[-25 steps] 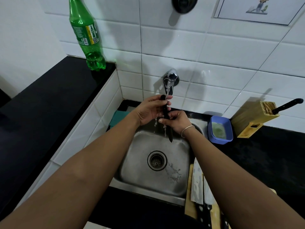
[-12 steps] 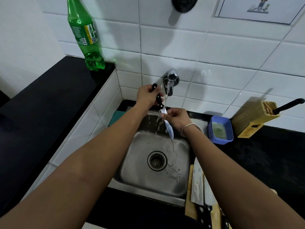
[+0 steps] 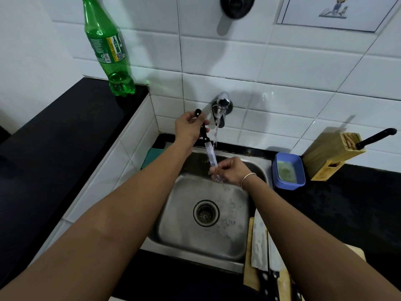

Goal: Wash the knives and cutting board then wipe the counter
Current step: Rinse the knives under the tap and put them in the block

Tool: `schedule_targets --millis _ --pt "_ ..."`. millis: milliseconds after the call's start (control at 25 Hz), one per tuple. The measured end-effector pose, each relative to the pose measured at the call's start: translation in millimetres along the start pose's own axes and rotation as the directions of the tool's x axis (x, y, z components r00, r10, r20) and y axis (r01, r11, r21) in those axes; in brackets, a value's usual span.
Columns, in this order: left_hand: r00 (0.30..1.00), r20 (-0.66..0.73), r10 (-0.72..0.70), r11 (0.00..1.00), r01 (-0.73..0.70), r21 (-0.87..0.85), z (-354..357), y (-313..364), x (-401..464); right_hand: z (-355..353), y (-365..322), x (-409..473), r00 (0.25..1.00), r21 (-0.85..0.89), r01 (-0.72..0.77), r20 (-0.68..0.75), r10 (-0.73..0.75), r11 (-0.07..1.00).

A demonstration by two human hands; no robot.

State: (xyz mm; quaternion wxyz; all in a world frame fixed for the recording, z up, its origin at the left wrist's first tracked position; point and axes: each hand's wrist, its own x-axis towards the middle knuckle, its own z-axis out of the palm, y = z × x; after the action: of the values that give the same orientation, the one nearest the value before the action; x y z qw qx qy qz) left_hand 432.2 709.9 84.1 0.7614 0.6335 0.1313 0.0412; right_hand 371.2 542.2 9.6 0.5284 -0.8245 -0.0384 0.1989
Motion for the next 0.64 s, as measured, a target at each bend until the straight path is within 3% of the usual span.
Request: schedule_targets --millis 120,240,400,520,640 --pt "1.000 -0.006 0.005 0.997 -0.005 -0.072 8 6 -1 1 -25 9 0.999 -0.051 0.027 -0.030 -0.028 0.998" --pt "0.999 0.050 0.010 0.995 -0.005 -0.096 10 7 -1 1 -51 25 0.965 0.078 0.113 -0.245 -0.091 0.991" --pt "0.997 0.048 0.065 0.988 -0.071 0.137 11 2 4 2 -47 36 0.917 0.075 0.132 -0.389 -0.093 0.988" --pt "0.988 -0.002 0.154 0.913 -0.141 0.382 10 2 4 11 -32 31 0.911 0.173 0.148 -0.407 -0.066 0.974" --pt "0.977 -0.103 0.189 0.904 -0.132 0.406 8 -3 9 16 -16 22 0.925 0.236 0.167 -0.373 -0.070 0.957"
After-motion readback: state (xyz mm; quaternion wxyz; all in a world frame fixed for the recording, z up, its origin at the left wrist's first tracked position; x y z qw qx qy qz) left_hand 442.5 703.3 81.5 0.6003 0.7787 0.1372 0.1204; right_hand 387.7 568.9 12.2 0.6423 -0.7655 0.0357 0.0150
